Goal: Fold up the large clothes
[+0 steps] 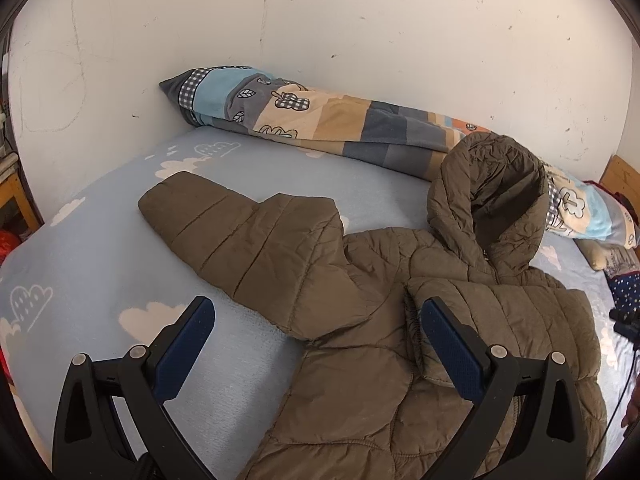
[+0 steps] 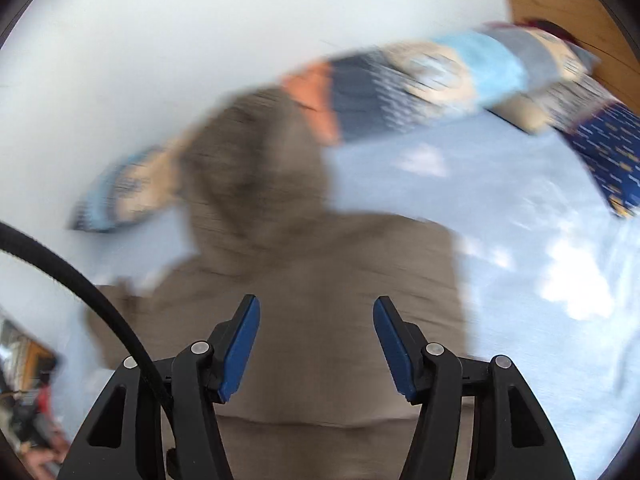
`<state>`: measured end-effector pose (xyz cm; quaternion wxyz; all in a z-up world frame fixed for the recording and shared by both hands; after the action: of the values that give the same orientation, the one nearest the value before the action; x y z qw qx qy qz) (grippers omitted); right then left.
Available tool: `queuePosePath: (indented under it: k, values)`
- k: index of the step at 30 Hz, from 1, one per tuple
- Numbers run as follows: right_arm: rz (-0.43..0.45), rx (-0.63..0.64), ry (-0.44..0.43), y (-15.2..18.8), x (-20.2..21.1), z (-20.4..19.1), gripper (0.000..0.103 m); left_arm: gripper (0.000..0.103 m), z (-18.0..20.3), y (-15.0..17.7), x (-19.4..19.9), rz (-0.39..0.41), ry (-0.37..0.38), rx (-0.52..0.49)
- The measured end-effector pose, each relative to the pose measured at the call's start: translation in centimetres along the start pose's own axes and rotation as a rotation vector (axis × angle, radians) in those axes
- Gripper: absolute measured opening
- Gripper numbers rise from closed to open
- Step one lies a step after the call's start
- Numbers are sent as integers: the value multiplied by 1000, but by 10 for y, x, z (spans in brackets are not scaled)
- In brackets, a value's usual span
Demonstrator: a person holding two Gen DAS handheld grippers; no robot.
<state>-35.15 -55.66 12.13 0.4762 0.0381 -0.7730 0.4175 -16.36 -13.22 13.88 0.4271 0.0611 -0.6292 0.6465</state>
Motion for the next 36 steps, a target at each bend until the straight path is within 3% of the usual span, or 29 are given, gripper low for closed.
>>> queuePosePath:
  k: [2, 5, 10, 14, 16, 22, 25, 29, 32, 34, 36]
  values:
    - [-58, -41, 34, 6, -17, 27, 50, 103, 1, 1, -1, -5, 1, 1]
    - [-145, -99, 23, 18, -41, 48, 45, 103, 4, 1, -2, -4, -3, -5]
    - [-241, -87, 76, 38, -80, 56, 45, 103, 5, 2, -5, -17, -9, -32]
    - [-245, -86, 119, 37, -85, 54, 45, 103, -1, 1, -3, -19, -12, -26]
    - [-213, -72, 119, 31, -69, 44, 46, 103, -5, 0, 0, -14, -11, -14]
    - [-90, 31, 3, 23, -18, -11, 46, 103, -16, -2, 6, -7, -20, 2]
    - [-100, 123, -46, 31, -20, -52, 45, 103, -23, -3, 8, -6, -33, 7]
    - [-163, 249, -36, 59, -44, -93, 45, 103, -37, -4, 6, -22, -38, 45]
    - [-230, 300, 4, 78, -69, -105, 48, 103, -47, -4, 2, -41, -43, 66]
    - [-227, 341, 38, 82, -71, -109, 49, 103, -55, -5, 1, -50, -48, 77]
    - [-207, 349, 14, 76, -59, -112, 49, 103, -62, -7, 0, -58, -40, 92]
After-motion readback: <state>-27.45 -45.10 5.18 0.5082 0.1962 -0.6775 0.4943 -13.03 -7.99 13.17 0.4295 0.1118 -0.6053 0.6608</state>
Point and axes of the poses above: each gripper's, at about its wrist camera, not at the fingertips, and x roughly against the way its jaws point, z to its right, y to its underside, the point moved 3 cm from there along -x, roughly the way its jaws point, and after that the axes turned 8 degrees about y, right-handed, at the moved point
